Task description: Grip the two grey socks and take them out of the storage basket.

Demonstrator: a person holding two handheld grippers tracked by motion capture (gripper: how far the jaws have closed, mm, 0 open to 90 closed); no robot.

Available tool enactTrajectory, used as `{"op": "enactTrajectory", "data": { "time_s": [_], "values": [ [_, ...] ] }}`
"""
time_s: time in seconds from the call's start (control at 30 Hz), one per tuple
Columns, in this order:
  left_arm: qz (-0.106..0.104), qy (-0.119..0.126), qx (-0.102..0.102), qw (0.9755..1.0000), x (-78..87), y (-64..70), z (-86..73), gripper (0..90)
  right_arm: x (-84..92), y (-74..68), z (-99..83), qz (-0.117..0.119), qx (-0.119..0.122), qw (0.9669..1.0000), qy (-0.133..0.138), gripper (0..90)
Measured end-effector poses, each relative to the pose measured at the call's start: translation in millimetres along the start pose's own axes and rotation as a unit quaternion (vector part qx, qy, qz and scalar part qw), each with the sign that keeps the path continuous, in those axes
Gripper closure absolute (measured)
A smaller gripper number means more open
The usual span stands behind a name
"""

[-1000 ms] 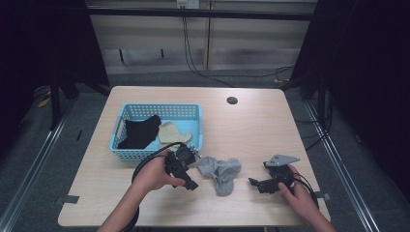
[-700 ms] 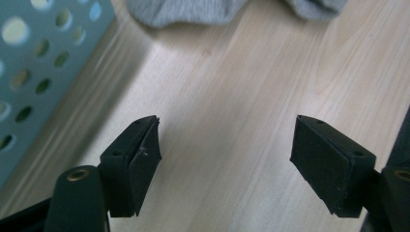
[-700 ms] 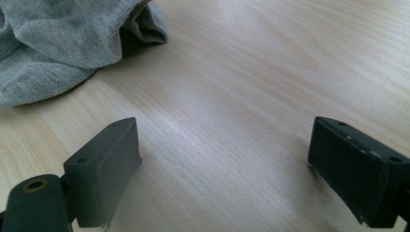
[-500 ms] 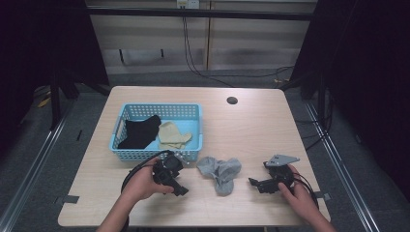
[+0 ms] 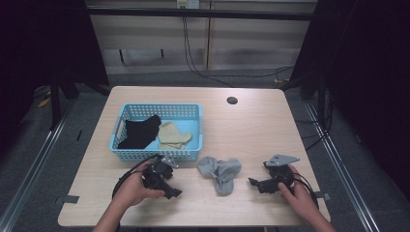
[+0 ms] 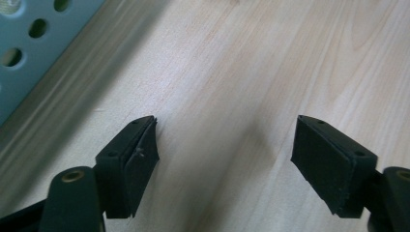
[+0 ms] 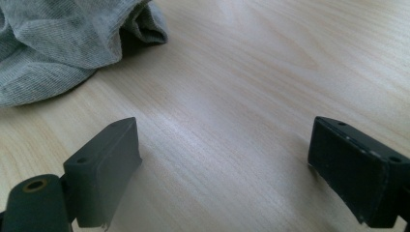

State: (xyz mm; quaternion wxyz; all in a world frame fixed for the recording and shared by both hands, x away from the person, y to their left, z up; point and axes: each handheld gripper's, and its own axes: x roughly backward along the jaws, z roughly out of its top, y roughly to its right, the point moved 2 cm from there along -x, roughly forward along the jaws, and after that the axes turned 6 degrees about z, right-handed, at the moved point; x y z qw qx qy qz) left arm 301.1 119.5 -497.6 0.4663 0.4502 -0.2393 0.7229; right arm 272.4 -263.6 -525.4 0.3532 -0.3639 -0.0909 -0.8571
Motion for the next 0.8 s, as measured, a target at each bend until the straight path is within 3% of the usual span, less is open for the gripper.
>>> {"op": "enactTrajectory", "data": {
  "time_s": [0.17,0.23,0.37,0.47,0.73,0.8],
  "values": [
    [0.021,0.044,-0.029,0.9984,-3.3,-0.6,-8.4,18.9,0.0,0.0,0.0,0.0,0.0,1.0,0.0,10.7],
    [0.041,0.065,-0.05,0.9958,-6.3,-0.3,-12.6,18.3,0.0,0.0,0.0,0.0,0.001,1.0,0.0,10.7],
    [0.037,0.096,-0.052,0.9933,-10.1,-0.6,-17.0,11.4,0.0,0.0,0.0,0.0,0.0,1.0,0.0,10.7],
    [0.035,0.142,-0.044,0.9883,-16.8,-1.9,-22.1,5.1,0.0,-0.1,0.0,0.0,0.0,1.0,0.0,10.7],
    [0.038,0.138,-0.046,0.9886,-18.7,-1.9,-20.5,1.0,0.0,0.0,0.0,0.0,0.001,1.0,0.0,10.7],
    [0.043,0.139,-0.039,0.9886,-20.0,-0.2,-19.0,0.0,0.0,0.0,0.0,0.0,0.0,1.0,0.0,10.7]
  ]
}}
